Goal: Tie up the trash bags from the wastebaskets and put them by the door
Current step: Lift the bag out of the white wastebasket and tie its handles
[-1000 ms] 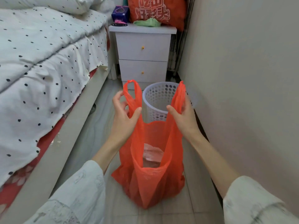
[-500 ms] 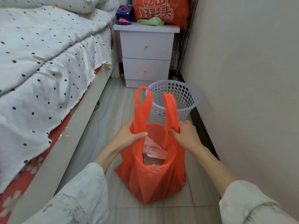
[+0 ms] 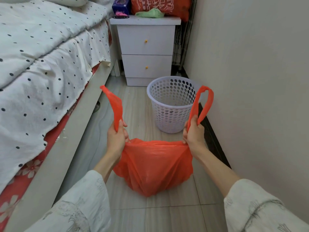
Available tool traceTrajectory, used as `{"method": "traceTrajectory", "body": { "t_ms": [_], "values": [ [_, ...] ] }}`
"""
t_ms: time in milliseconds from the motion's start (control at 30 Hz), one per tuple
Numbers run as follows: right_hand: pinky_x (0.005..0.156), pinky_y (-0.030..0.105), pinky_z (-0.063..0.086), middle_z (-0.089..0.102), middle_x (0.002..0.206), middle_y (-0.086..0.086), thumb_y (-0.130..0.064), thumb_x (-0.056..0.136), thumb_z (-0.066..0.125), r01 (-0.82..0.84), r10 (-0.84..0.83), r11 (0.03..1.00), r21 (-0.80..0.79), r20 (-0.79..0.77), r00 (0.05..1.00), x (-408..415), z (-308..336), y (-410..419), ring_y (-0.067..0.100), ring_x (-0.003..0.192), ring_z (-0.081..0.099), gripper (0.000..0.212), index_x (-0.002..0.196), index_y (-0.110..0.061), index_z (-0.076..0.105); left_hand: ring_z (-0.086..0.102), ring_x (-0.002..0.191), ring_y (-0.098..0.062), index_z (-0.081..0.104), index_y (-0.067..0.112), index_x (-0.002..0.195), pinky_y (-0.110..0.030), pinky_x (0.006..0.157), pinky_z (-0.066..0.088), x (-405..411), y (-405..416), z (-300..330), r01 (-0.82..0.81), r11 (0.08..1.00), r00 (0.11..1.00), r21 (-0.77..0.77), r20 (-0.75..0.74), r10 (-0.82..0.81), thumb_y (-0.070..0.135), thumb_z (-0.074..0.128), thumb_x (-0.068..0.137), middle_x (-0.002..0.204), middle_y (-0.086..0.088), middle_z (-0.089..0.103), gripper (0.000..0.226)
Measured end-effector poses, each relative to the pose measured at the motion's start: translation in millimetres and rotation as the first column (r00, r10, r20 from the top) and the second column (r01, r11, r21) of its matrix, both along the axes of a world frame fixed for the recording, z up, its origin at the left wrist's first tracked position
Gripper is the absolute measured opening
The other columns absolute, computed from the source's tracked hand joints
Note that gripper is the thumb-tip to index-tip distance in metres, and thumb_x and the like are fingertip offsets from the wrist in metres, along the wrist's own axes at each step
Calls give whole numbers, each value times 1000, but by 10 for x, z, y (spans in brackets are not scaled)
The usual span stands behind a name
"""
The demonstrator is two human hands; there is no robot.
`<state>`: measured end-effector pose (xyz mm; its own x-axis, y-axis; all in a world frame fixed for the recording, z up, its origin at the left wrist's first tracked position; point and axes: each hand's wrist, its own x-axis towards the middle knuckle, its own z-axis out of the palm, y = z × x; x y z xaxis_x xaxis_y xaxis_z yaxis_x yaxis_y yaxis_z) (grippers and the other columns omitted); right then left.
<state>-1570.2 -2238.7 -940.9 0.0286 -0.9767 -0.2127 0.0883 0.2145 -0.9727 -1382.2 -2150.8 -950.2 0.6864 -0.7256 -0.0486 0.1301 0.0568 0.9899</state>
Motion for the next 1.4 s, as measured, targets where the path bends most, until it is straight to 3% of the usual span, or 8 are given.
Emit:
{"method": "traceTrajectory", "body": {
  "t_ms": [200,367,467,567,700,867,1100,1400],
  "values": [
    [45,24,30,32,50,-6,-22,89,57,-123,119,991,61,60,991,174,-59,17,3,33,32,19,74,-19,46,32,40,-5,46,16,85,-20,41,29,178,30,-131,31,997,982,75,-188,-17,8,50,89,58,4,34,10],
    [57,30,39,47,65,6,-18,82,63,-249,113,944,-215,-500,859,118,-272,44,30,62,49,28,70,7,60,53,103,-21,41,12,129,-35,93,44,293,162,-299,27,948,954,318,275,-119,19,59,77,115,-7,56,55],
    [69,31,41,53,62,3,-37,75,61,-357,138,895,-266,-596,791,79,-409,133,24,71,54,33,50,-18,53,41,128,-24,41,22,131,-49,112,25,243,252,-396,-75,875,897,478,416,-150,48,61,75,131,-1,49,65],
    [77,32,47,67,78,8,-36,83,55,-403,234,895,-193,-566,791,122,-544,187,21,80,62,30,63,-14,62,53,117,-28,60,20,105,-51,106,35,262,370,-507,-63,836,933,546,329,-144,67,56,70,116,-6,61,59],
    [88,29,46,71,91,12,-28,99,37,-244,246,968,58,-28,969,243,-422,247,22,85,63,42,60,-16,50,62,100,-25,62,7,82,-40,100,45,216,356,-426,-5,966,996,260,91,-19,24,42,96,105,-14,66,30],
    [77,36,45,71,86,28,-39,96,34,-70,44,983,169,153,987,344,-343,153,30,78,62,46,55,-21,44,70,63,-17,44,15,71,-37,81,51,116,176,-189,-13,1000,969,-12,-249,10,28,33,99,60,-4,73,33],
    [65,37,48,50,36,5,-42,99,26,-170,-114,932,322,702,703,456,-8,163,22,39,57,49,59,-16,33,35,27,-10,39,15,69,-33,65,51,94,53,16,-50,984,870,-174,-491,-43,33,28,99,32,8,26,36],
    [30,9,22,23,38,-7,-33,95,46,-270,182,913,305,288,940,559,-83,282,3,24,18,36,65,-19,31,17,24,-5,36,16,73,-13,34,34,84,95,-33,146,987,874,61,-475,-100,18,35,90,36,7,24,17]
  ]
}}
